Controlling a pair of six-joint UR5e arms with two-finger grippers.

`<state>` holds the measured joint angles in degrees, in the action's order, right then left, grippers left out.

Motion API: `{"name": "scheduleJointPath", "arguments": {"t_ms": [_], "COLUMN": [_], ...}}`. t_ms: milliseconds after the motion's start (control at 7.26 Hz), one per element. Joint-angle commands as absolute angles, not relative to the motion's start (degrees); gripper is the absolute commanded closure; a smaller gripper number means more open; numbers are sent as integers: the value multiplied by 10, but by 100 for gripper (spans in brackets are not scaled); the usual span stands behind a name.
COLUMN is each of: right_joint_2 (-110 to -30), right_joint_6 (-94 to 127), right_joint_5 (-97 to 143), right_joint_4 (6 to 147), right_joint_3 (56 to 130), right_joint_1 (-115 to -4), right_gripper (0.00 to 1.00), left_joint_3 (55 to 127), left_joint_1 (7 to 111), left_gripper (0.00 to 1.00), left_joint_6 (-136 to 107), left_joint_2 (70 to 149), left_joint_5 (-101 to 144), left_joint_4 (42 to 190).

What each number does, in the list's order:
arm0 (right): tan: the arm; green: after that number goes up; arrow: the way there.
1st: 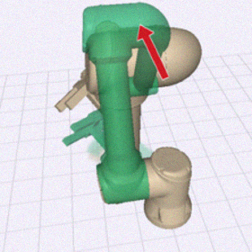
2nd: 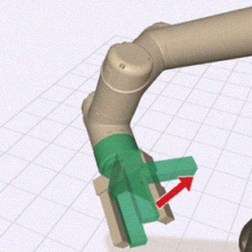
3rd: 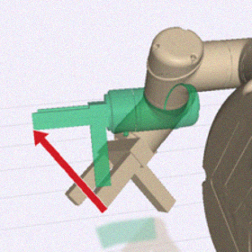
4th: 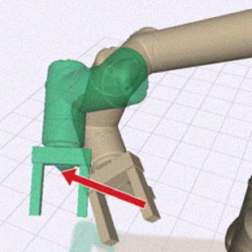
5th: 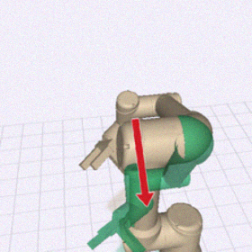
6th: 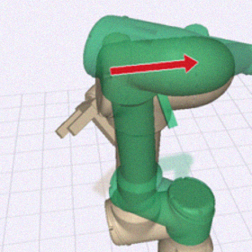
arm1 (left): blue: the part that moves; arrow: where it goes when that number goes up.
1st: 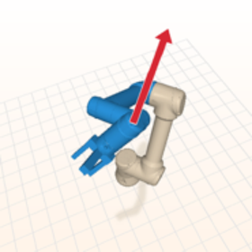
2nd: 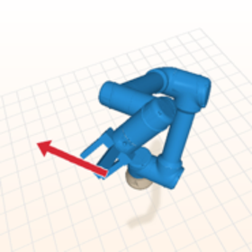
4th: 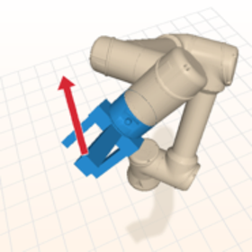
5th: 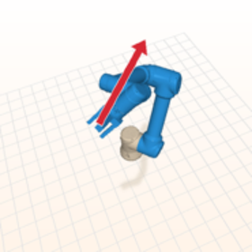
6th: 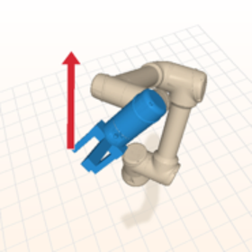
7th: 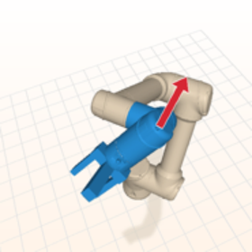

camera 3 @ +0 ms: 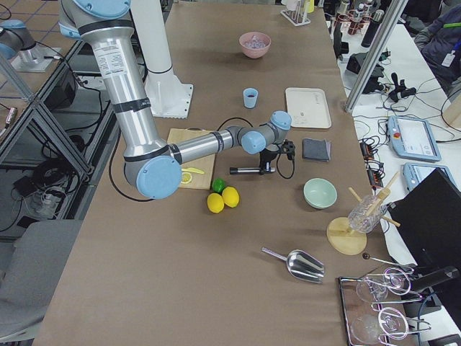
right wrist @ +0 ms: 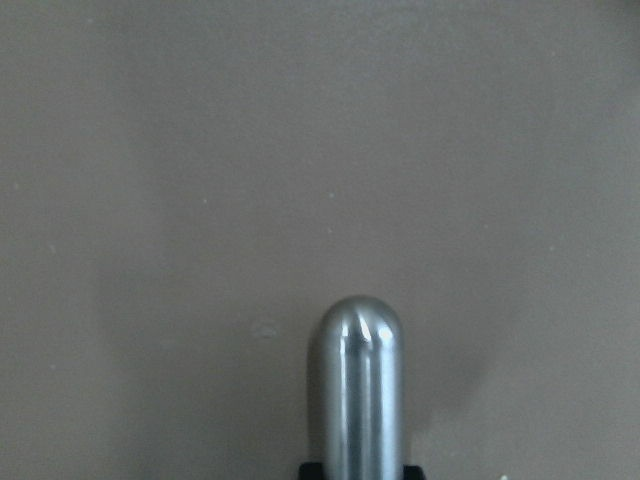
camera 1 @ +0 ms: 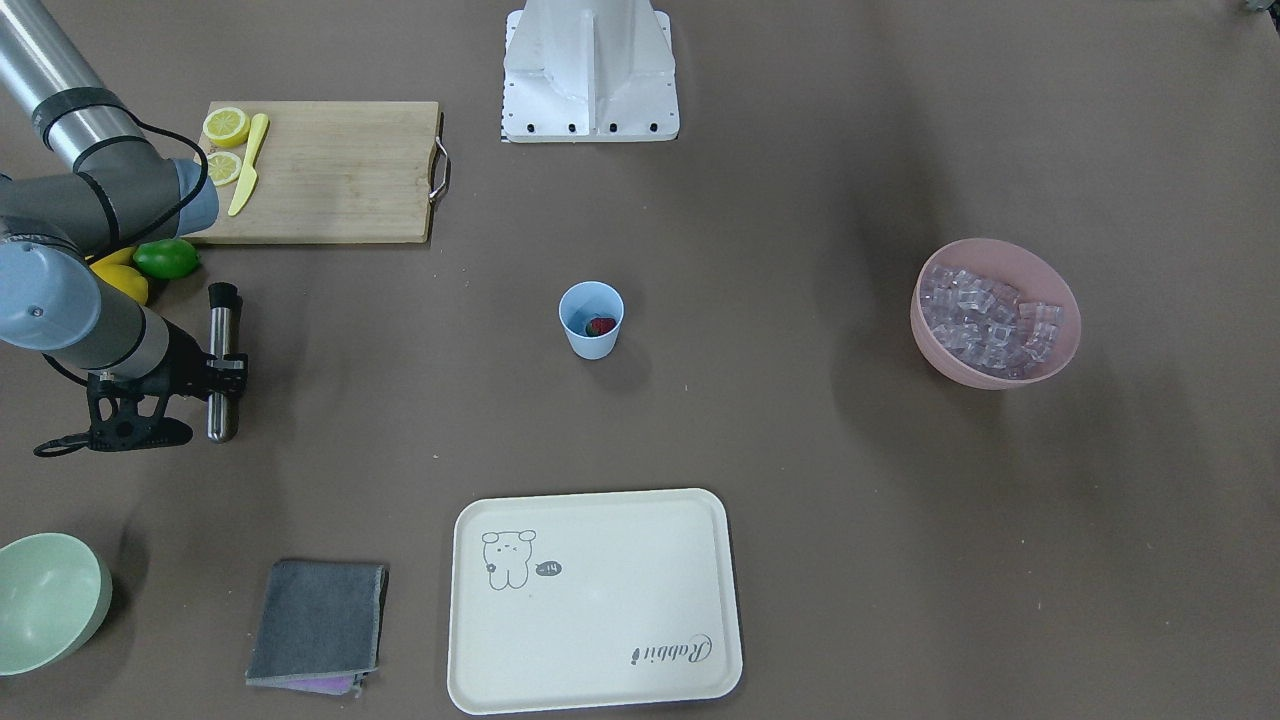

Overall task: Mash ice and strawberries in cup
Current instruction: 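Close the right gripper on the steel muddler and lift it, then carry the muddler with the right gripper over the light-blue cup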

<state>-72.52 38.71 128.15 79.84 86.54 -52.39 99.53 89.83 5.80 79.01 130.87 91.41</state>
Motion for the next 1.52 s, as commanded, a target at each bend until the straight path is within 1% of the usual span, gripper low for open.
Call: {"name": "scheduleJointPath", "arguments": {"t_ms": [0,275,413,551,826,964,1102,1240,1377], "right_joint_2": [-706,-674,-684,-672,-649,-619,-611,-595,-602], "right_joint_6": [387,393,386,375,380,378,360,323,331], "right_joint_5": [1282,1284,1280,1263,1227,1215,1183,1173,1166], "right_joint_4": [801,801,805,809,812,808,805,808,804], "right_joint_3": [886,892,901,904,943,952,981,991,1011], "right_joint_1": [-532,-542,-547,-536,-501,-493,-468,-462,-461], "right_gripper": [100,100,100,100,100,100,100,100,100], "left_joint_3": [991,991,991,991,991,990,987,981,981], "left_joint_1": [898,897,897,897,897,897,897,897,897], "left_gripper": [1,1,1,1,1,1,1,1,1], "left_joint_6": [58,57,56,56,56,56,56,56,56], "left_joint_2": [790,790,790,790,790,790,789,789,789], "left_joint_5": [1309,1310,1310,1310,1313,1314,1314,1314,1315], "left_joint_4": [915,914,914,913,913,913,912,913,913]}}
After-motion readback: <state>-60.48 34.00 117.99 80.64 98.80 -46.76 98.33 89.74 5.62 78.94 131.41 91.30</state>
